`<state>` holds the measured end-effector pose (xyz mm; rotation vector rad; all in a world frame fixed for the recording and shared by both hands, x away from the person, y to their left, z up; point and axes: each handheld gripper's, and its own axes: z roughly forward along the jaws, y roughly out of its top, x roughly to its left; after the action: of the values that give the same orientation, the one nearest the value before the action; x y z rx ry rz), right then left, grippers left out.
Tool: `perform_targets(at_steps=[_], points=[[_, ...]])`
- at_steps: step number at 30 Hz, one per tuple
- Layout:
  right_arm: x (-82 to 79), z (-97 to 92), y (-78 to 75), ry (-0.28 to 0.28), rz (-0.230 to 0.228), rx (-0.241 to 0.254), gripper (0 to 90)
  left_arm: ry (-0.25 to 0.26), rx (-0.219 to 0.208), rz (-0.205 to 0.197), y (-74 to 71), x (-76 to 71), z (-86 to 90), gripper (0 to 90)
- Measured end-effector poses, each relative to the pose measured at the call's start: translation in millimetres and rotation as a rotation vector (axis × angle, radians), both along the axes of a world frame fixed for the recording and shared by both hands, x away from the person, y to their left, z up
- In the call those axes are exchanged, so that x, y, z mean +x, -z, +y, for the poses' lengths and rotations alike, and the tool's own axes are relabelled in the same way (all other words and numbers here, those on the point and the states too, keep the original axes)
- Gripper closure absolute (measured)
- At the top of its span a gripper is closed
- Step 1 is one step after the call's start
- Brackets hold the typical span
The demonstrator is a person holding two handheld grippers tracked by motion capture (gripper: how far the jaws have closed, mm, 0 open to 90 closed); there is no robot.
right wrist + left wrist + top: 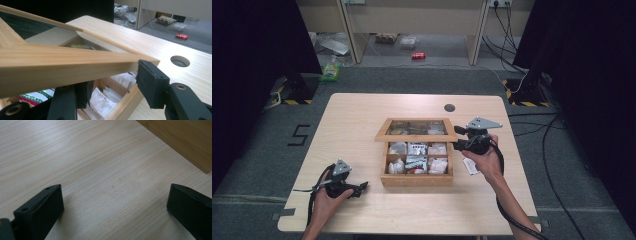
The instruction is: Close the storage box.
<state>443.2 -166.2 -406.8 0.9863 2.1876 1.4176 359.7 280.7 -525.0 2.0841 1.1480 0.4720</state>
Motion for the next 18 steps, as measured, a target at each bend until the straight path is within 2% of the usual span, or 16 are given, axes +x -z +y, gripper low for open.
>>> perform_targets(at_steps=[5, 18], points=[[-3.9, -1.8, 5.7, -0.008, 0.010, 0.019, 49.0, 0.000, 0.000, -0.001, 0.0, -0.1, 0.0, 0.2], [-13.4, -9.2, 17.2, -0.016, 0.024, 0.024, 49.0, -0.001, 0.000, -0.001, 0.0, -0.1, -0.1, 0.3]])
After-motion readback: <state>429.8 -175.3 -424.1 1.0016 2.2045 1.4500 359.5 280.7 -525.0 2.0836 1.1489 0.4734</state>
